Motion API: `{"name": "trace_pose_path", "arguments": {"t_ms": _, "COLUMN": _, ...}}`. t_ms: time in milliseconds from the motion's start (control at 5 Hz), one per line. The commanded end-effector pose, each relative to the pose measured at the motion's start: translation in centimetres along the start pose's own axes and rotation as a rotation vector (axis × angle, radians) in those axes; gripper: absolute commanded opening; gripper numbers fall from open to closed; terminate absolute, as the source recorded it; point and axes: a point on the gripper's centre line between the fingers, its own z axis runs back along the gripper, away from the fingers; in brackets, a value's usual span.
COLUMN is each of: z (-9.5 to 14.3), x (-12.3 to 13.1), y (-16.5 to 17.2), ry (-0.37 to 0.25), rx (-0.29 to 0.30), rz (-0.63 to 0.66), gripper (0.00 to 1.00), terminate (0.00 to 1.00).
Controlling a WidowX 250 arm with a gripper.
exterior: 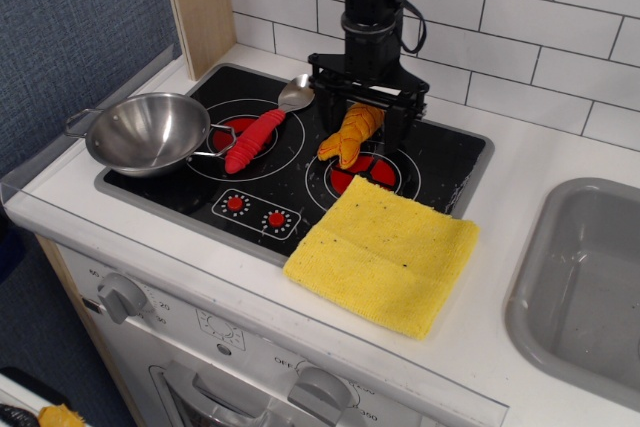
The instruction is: Move the fish to the left of the spoon
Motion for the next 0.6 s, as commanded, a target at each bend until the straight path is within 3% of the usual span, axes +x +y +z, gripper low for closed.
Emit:
{"name": "trace_pose_path", "arguments": {"t_ms": 0, "z": 2.2, "x": 0.7, "y": 0.1, "ry": -0.042, "rx": 0.045, "rz": -0.011, "gripper": 0.0, "terminate": 0.0}}
{"name": "trace_pose_path", "arguments": {"t_ms": 400, "z": 6.2, "x": 0.9, "y": 1.7, "ry": -0.08, "rx": 0.016, "rz": 0.029, "gripper": 0.0, "terminate": 0.0}}
